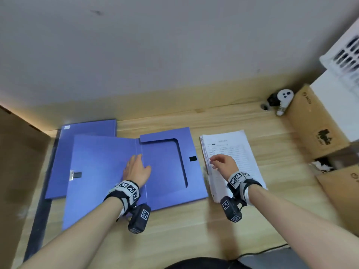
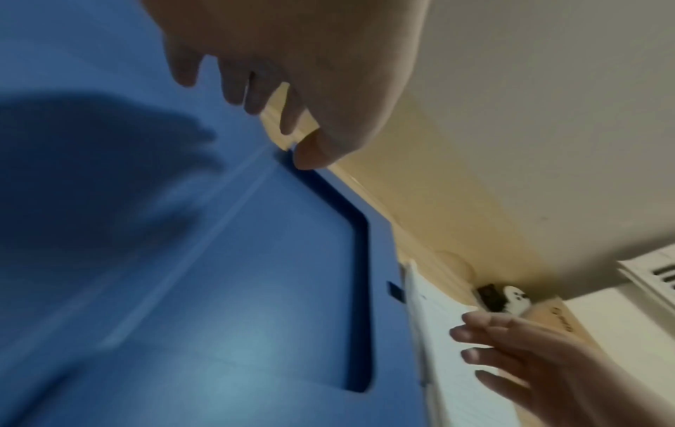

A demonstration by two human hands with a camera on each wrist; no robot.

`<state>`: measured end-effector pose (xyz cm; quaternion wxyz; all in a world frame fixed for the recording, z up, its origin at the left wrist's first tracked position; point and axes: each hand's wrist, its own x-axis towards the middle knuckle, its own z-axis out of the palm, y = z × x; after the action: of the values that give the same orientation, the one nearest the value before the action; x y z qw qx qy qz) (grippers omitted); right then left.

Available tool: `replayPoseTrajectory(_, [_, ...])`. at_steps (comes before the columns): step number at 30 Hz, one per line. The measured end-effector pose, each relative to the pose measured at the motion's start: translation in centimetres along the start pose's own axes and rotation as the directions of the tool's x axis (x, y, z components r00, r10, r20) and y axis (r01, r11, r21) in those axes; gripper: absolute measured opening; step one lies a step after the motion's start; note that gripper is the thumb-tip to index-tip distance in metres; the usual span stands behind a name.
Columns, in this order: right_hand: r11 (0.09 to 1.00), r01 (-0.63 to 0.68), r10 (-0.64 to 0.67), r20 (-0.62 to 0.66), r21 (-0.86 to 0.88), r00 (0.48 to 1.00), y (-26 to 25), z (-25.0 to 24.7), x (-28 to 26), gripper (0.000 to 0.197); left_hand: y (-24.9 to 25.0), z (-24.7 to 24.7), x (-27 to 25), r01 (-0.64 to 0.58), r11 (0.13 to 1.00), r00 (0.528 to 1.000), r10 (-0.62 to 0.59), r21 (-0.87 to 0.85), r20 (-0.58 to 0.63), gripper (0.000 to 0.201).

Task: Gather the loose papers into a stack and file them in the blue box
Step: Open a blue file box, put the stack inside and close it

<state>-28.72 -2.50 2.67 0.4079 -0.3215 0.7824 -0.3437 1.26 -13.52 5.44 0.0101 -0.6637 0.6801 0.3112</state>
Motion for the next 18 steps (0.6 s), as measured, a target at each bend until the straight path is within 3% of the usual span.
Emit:
replayPoseTrajectory(4, [0.996, -0.060, 0.047, -0.174, -0.071, 0.984, 2.9, -5.7, 0.9, 0.028, 7.6, 3.2, -0.7, -0.087, 0.959, 0.985, 0.124, -0.271, 0.121, 0.056])
replayPoseTrajectory(6, [0.990, -0.112, 0.091, -0.238, -0.080, 0.967, 4.1, -8.0, 1.3, 0.037, 11.0, 5.4, -1.6, -0.060, 0.919, 0.970, 0.146, -0.389, 0.197, 0.054])
replayPoseTrajectory(9, [0.971, -0.203, 0.161, -0.278, -0.128, 0.947, 6.8, -10.6, 2.7, 0.050, 15.4, 8.7, -2.5, 0.085, 0.855, 0.939, 0.103, -0.512, 0.328, 0.054])
replayPoseTrajectory(11, [0.957, -0.262, 0.223, -0.260, -0.124, 0.939, 8.6, -11.7, 3.5, 0.058, 17.5, 10.8, -2.7, 0.163, 0.850, 0.913, 0.063, -0.501, 0.404, 0.058])
replayPoseTrajectory(13, [0.942, -0.308, 0.273, -0.232, -0.130, 0.933, 9.2, -12.4, 3.5, 0.060, 18.7, 12.8, -2.5, 0.242, 0.845, 0.906, -0.020, -0.477, 0.424, 0.062])
replayPoseTrajectory(18, [0.952, -0.282, 0.265, -0.141, -0.119, 0.954, 10.4, -12.3, 4.3, 0.050, 20.5, 16.5, -1.4, 0.450, 0.742, 0.872, -0.243, -0.497, 0.426, 0.079])
